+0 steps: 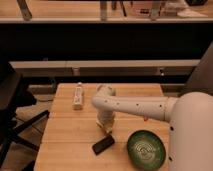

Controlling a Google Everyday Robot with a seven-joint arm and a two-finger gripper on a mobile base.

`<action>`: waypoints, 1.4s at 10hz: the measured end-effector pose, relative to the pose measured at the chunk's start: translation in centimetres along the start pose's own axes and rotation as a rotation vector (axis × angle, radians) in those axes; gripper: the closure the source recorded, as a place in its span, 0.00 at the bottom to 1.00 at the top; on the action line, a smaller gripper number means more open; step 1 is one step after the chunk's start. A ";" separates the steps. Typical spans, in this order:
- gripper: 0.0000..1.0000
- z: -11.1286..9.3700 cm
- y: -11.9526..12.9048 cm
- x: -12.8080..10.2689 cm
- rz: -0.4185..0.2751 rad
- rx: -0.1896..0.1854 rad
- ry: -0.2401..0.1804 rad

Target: Wipe the white sponge on the table

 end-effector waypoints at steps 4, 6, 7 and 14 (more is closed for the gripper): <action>0.99 -0.5 1.3 -0.1 0.008 0.000 -0.005; 0.99 -0.5 1.5 -1.0 0.012 -0.002 -0.006; 0.99 -0.6 1.8 -1.3 0.013 -0.002 -0.006; 0.99 -1.2 3.2 -1.6 0.001 -0.016 -0.016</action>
